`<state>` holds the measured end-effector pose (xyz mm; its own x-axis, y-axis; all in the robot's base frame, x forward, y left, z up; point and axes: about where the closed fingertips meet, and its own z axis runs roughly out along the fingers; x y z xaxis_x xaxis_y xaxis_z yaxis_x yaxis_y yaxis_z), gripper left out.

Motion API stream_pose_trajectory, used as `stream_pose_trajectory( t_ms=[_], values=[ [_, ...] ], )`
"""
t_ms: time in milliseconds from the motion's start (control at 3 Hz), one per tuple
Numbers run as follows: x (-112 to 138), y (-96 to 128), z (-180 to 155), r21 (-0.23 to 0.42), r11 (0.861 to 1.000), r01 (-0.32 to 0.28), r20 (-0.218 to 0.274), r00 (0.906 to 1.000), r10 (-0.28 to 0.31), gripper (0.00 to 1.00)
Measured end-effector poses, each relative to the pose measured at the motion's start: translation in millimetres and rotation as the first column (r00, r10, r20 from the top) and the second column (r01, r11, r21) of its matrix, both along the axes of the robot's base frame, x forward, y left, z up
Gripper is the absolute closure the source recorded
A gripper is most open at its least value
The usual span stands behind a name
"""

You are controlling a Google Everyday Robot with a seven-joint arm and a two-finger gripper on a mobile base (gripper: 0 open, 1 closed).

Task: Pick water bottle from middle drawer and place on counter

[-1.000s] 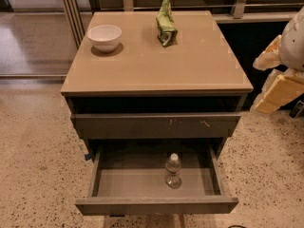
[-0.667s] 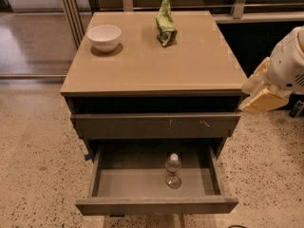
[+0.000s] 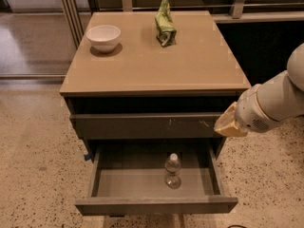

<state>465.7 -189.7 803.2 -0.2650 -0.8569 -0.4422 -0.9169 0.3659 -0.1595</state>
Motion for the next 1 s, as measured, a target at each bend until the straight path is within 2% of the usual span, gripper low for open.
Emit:
stream_pose_trajectory(
  t_ms=[333, 667, 1000],
  values=[
    [0.0, 0.0, -0.4, 0.0, 1.0, 0.0, 0.0, 1.0, 0.0, 1.0],
    [-3.2, 0.3, -37.9, 0.019, 1.0, 0.018, -0.005, 0.9998, -0.018, 1.0],
    [-5.7, 3.9, -96.8, 0.082, 0.995, 0.049, -0.018, 0.9987, -0.048, 1.0]
  ],
)
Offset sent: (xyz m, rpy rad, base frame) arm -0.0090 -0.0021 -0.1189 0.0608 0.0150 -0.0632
